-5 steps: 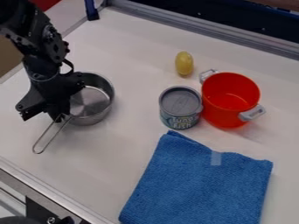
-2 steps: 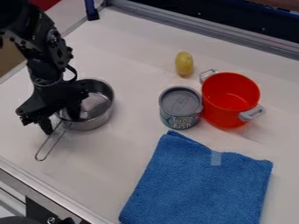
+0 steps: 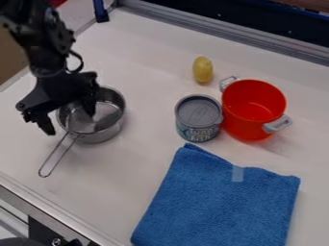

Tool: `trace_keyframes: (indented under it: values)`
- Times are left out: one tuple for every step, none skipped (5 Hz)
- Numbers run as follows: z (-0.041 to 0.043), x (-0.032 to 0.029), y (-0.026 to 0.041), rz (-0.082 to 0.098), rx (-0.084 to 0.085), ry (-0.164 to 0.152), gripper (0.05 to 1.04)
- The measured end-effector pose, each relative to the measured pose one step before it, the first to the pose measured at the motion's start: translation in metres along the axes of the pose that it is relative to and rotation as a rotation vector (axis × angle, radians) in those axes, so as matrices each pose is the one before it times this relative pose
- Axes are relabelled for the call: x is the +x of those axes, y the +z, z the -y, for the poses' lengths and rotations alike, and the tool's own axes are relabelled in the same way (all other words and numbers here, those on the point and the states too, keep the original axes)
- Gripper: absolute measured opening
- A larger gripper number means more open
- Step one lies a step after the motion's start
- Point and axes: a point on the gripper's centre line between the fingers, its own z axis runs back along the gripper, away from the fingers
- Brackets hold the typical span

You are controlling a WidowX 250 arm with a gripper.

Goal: Move the silver pot to the bottom left side of the table and next to the blue cloth

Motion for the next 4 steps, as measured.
trace_keyframes:
  values:
    - [0.00784, 0.01013, 0.01692, 0.0278, 0.0029, -0.0239, 1.000]
    - [0.01571, -0.00140, 0.01311, 0.0411, -0.0456, -0.1469, 1.000]
    - [0.03679, 0.00380, 0.00952, 0.0045, -0.0847, -0.2371, 1.000]
    - [0.02852, 0.01061, -0.00326, -0.0167, -0.0327, -0.1890, 1.000]
